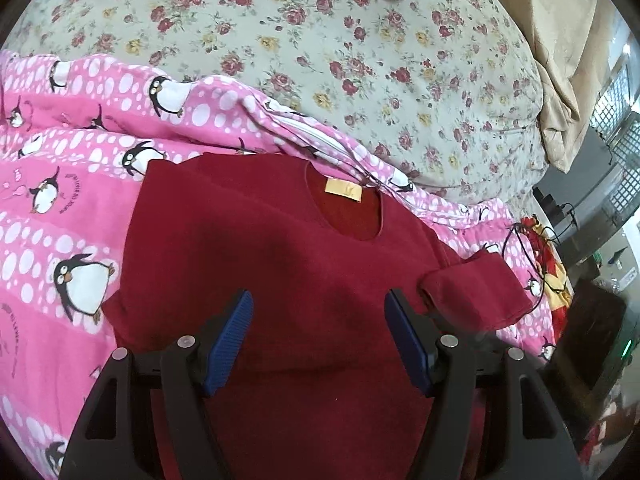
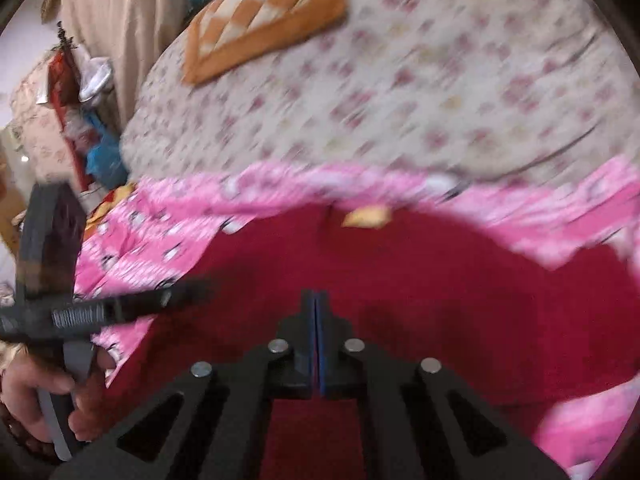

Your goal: Fold small clothes

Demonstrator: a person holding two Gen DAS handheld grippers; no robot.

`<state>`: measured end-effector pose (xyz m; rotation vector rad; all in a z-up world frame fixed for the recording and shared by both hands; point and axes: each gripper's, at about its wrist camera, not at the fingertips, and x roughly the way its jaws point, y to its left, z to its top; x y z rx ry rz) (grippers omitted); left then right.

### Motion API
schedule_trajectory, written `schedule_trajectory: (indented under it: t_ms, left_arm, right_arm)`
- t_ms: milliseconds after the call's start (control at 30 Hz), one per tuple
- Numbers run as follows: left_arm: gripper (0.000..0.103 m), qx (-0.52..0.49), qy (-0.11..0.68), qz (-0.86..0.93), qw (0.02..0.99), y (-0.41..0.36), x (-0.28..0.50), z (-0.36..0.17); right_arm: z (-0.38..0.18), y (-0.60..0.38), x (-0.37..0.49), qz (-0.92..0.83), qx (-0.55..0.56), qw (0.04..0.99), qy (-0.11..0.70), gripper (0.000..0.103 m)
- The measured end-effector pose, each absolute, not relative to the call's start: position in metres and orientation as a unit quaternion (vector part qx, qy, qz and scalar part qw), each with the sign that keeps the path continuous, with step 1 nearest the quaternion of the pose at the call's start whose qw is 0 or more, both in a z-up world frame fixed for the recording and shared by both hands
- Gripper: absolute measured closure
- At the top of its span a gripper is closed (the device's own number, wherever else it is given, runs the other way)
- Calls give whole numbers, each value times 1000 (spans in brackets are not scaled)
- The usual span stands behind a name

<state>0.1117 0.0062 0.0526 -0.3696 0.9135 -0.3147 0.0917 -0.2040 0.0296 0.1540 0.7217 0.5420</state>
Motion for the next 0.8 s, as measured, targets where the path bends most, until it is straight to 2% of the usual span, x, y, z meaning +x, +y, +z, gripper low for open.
schedule_trajectory:
  t_ms: [67, 133, 200, 267, 333, 367, 467, 533, 567, 600, 700, 800]
  left_arm:
    - [58, -169, 437, -172, 866, -3, 116, 51]
    - [58, -163, 433, -197, 864, -16, 118, 47]
    - [58, -163, 443, -227, 852, -34, 121, 36]
    - [58, -175, 454, -266, 832, -50, 124, 26]
    - [58, -167, 461, -305, 817, -73, 121, 17]
    - [58, -150, 457, -312, 819, -85, 118, 16]
    - [58, -119, 458, -342, 812, -114, 111, 15]
    - [57, -128, 467, -356, 799, -126, 112, 14]
    - [56, -134, 472, -357, 795, -128, 114, 13]
    - [56, -146, 478, -357, 789, -131, 121, 11]
    - [55, -194, 486, -369, 769, -133, 133, 6]
    - [56, -202, 497, -383, 752, -141, 145, 6]
  right_arm:
    - [21, -193, 80, 268, 64, 891, 361, 102]
    - [22, -196, 69, 250, 64, 889, 378, 94]
    - [22, -207, 58, 206, 59, 890, 404, 72]
    - [22, -222, 41, 185, 59, 890, 413, 68]
    - [17, -236, 30, 145, 46, 895, 419, 56]
    - [11, -242, 27, 122, 40, 897, 423, 47]
    - [0, -248, 18, 100, 46, 905, 410, 46]
    - [1, -243, 19, 92, 35, 907, 410, 40]
    - [1, -240, 20, 94, 32, 907, 410, 33]
    - [0, -237, 21, 93, 27, 906, 411, 32]
    - [0, -247, 25, 84, 63, 905, 413, 37]
    - [1, -258, 25, 90, 107, 901, 411, 38]
